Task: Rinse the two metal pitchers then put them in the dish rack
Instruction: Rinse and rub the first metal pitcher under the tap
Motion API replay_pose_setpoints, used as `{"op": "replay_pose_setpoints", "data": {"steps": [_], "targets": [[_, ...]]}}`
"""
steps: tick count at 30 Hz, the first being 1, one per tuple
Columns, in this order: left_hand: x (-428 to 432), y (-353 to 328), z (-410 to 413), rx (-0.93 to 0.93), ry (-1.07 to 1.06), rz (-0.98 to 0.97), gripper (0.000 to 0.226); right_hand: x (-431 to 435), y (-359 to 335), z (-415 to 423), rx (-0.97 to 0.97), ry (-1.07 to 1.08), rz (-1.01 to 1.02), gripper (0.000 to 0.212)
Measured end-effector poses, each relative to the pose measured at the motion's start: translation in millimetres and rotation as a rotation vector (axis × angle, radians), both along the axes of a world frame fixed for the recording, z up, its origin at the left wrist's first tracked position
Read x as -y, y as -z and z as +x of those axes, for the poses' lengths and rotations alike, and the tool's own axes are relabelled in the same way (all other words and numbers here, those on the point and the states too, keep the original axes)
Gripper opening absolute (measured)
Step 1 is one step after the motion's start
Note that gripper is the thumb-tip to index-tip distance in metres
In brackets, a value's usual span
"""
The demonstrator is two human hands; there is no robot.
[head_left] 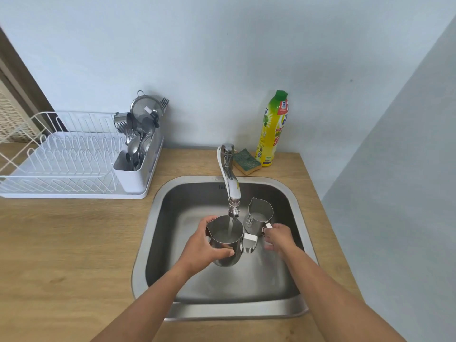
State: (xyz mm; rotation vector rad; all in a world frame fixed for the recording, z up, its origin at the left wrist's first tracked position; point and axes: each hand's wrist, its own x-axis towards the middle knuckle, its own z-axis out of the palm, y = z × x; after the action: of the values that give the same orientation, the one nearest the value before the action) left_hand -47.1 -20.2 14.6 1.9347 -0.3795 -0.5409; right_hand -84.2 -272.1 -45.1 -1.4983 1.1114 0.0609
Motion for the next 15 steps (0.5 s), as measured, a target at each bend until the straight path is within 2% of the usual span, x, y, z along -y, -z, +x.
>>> {"op": "replay_pose_setpoints", "data": {"steps": [2,5,7,11,13,15], "targets": [[1,1,-1,-0.008,0.009,0.000,0.090,2,2,-4,-0.003,0.003,-0.018,0.051],[4,2,0,-0.017,0.015,0.003,0.089,-11,-15,-16,0.052,0.056,0.018,0.062],[5,3,0,-0.022,0.016,0.004,0.089,-24,-33,-26,0.126,0.056,-0.036,0.057],[7,6,1,-0.029,0.022,0.001,0.087,-49,-65,-51,0.292,-0.081,-0.098,0.032],[8,8,0,-0.034,0.026,0.004,0.088,-56,-70,-59,0.283,-0.198,-0.052,0.026],[9,9,-2,-0.044,0.033,0.009,0.088,-62,-69,-63,0.251,-0.282,-0.020,0.031]]}}
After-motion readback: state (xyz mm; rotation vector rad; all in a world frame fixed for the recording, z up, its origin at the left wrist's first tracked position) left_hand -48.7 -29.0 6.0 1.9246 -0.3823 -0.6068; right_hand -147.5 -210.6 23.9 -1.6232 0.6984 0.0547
